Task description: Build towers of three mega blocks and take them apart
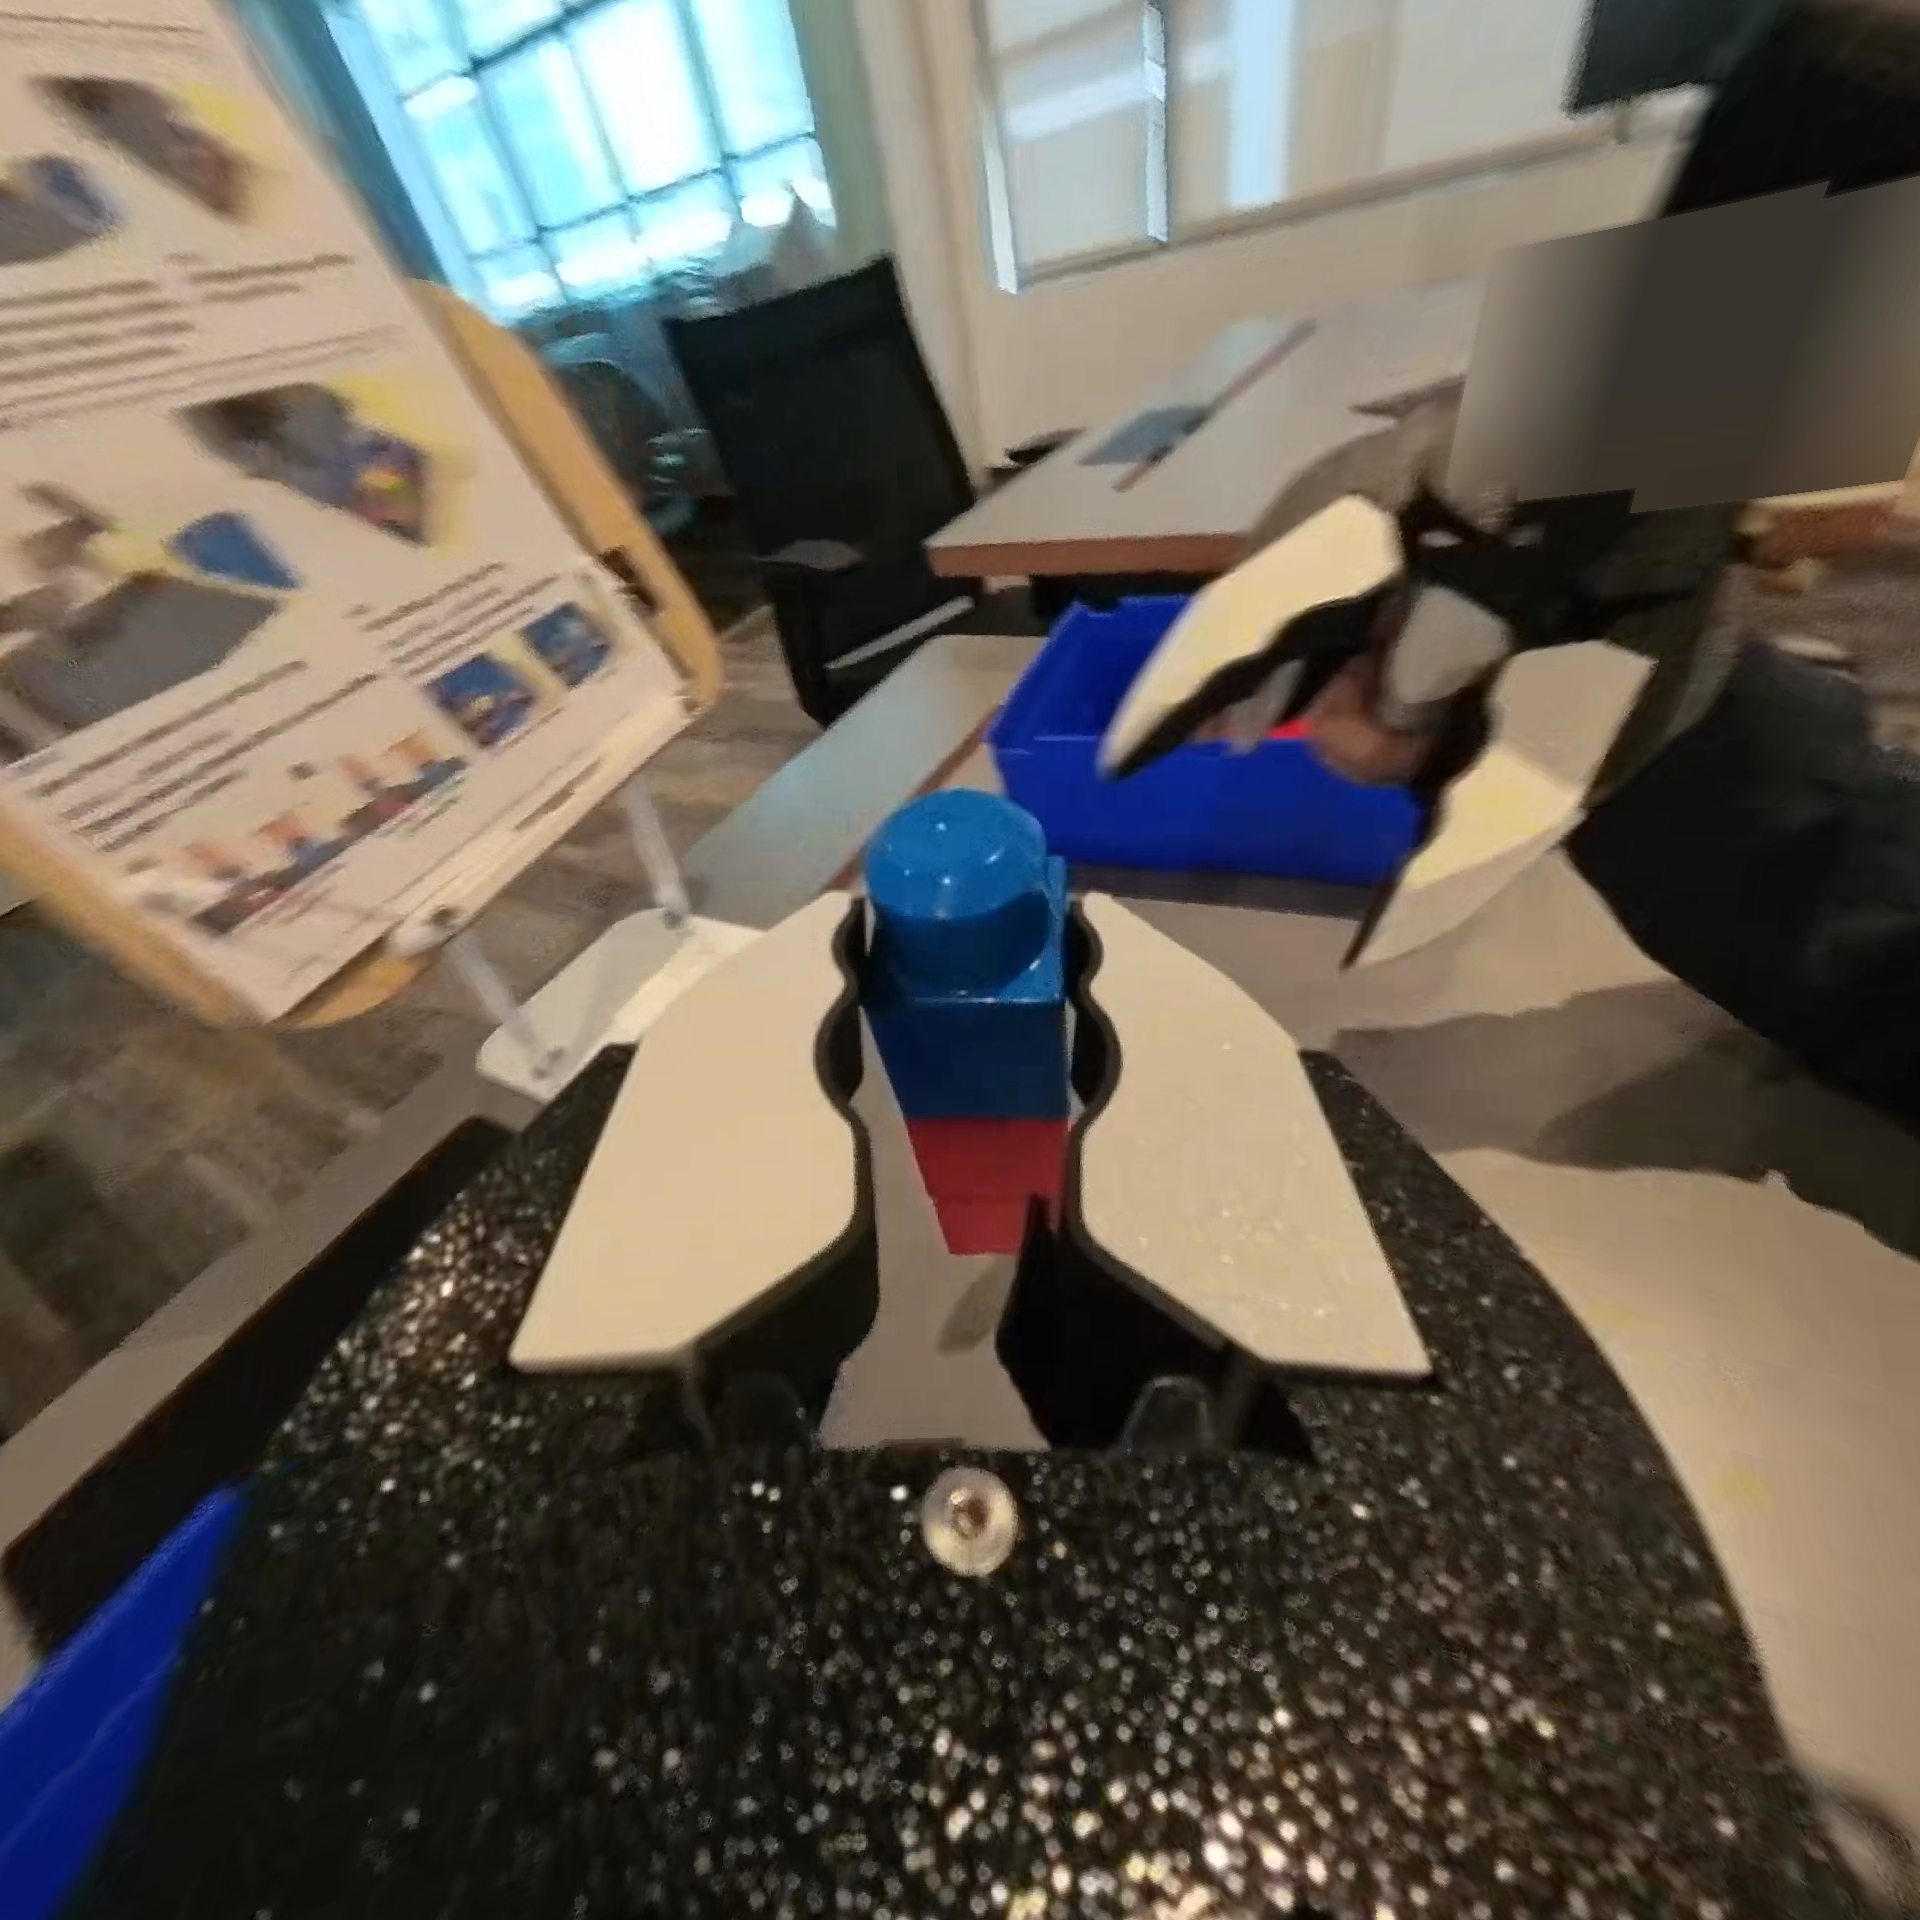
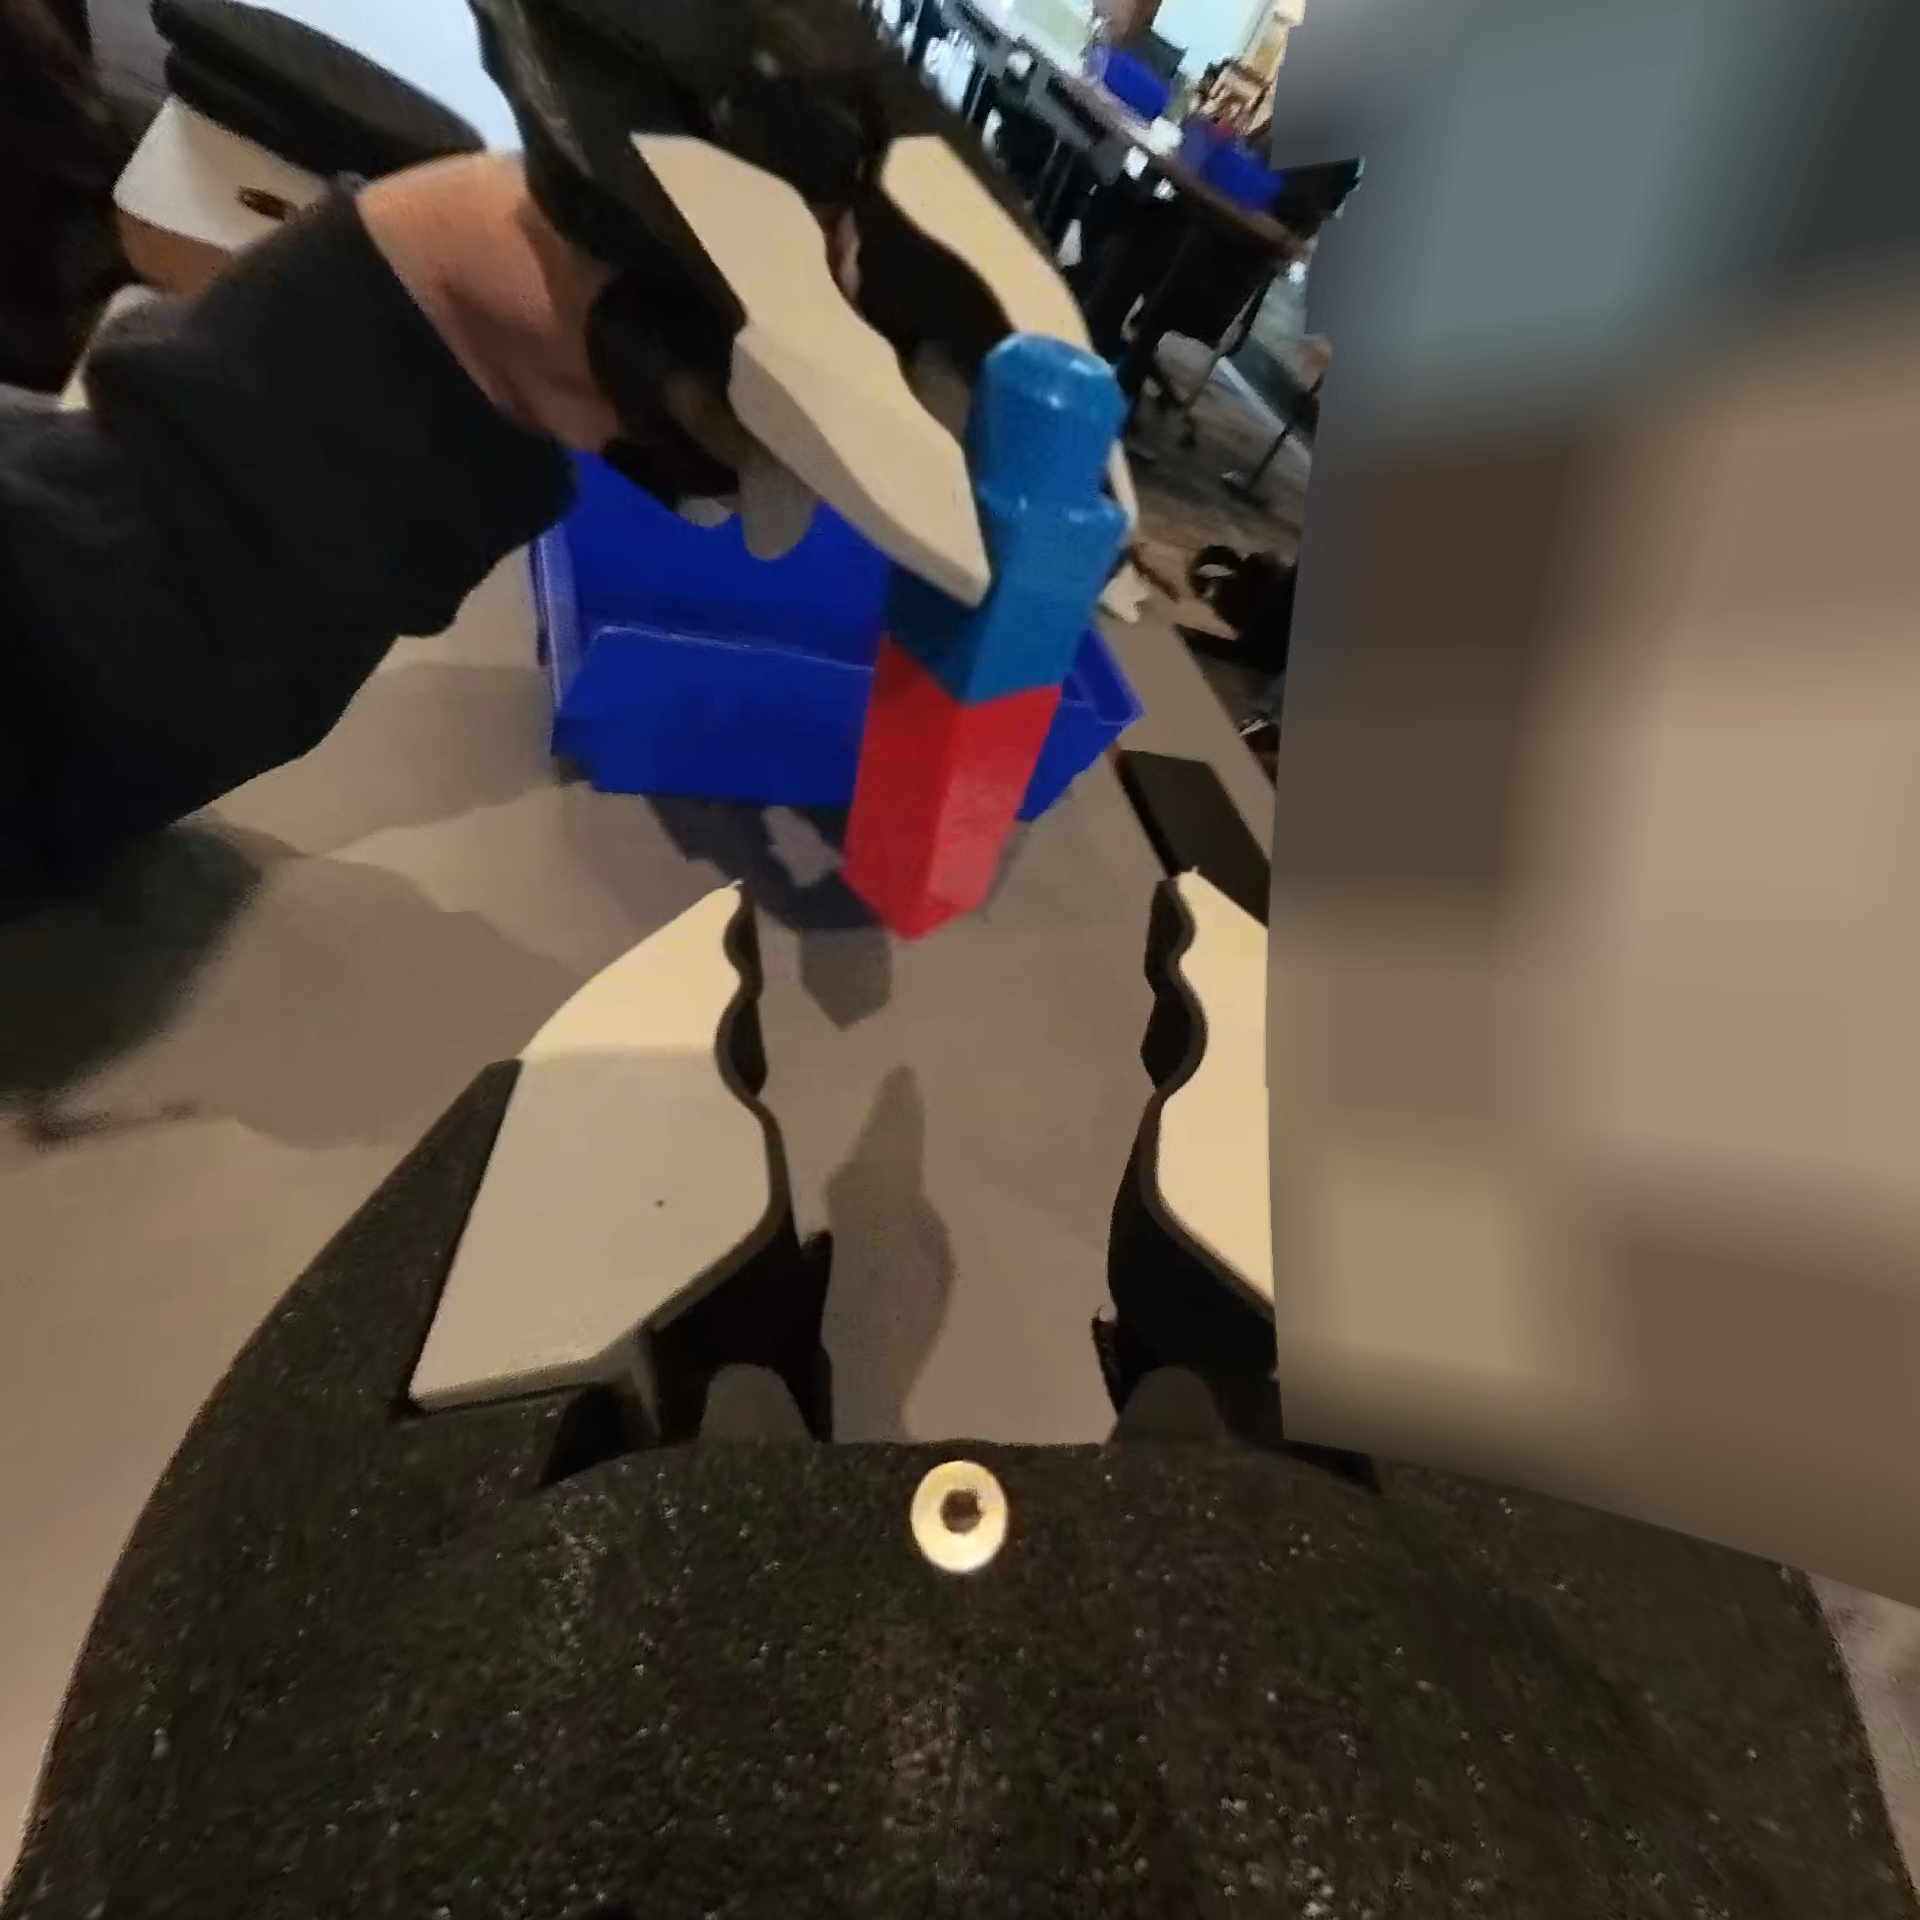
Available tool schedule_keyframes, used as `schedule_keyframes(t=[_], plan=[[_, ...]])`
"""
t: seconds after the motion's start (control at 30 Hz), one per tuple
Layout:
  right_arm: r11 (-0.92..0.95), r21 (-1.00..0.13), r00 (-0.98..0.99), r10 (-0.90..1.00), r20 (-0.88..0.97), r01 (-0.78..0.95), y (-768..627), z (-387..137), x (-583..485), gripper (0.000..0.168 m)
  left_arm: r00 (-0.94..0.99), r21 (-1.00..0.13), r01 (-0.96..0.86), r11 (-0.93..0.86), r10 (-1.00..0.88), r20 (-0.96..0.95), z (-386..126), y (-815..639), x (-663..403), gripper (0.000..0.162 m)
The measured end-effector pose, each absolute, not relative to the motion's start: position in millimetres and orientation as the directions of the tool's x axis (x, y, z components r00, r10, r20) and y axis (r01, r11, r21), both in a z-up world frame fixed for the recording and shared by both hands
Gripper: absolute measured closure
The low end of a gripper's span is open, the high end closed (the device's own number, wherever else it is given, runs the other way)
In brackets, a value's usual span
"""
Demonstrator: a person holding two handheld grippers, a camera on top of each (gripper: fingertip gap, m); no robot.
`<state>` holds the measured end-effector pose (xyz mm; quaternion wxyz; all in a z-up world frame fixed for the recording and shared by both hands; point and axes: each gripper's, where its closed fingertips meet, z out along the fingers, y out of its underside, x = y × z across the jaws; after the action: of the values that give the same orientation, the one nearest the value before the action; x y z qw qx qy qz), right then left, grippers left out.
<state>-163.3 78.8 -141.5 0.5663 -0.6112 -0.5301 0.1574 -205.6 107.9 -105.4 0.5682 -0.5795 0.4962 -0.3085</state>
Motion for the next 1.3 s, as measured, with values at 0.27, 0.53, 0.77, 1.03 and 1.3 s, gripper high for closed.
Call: schedule_keyframes(t=[0.27,0.53,0.77,1.03,1.3], plan=[[0.135,-0.887,0.306,0.906,0.291,0.442,82.6,-169.0,-183.9,0.103,0.078,-0.962,-0.220,0.159,-0.981,-0.180,-117.0,70.1,-162.2,0.126],[0.209,-0.890,0.347,0.866,0.361,0.406,86.6,-152.8,-170.8,0.128,0.230,-0.930,-0.048,0.363,-0.902,-0.364,-80.3,74.2,-165.4,0.108],[0.247,-0.959,0.413,0.866,0.283,0.137,82.4,-108.8,-161.9,0.129,0.242,-0.936,-0.185,0.298,-0.910,-0.337,-104.7,93.3,-168.5,0.074],[0.311,-0.950,0.380,0.877,0.295,0.021,66.5,-90.3,-165.1,0.129,0.124,-0.927,-0.247,0.283,-0.939,-0.320,-126.3,79.0,-143.2,0.079],[0.309,-0.949,0.351,0.897,0.270,-0.058,60.0,-83.1,-160.8,0.124,0.079,-0.899,-0.238,0.369,-0.915,-0.396,-130.4,70.7,-132.0,0.121]])
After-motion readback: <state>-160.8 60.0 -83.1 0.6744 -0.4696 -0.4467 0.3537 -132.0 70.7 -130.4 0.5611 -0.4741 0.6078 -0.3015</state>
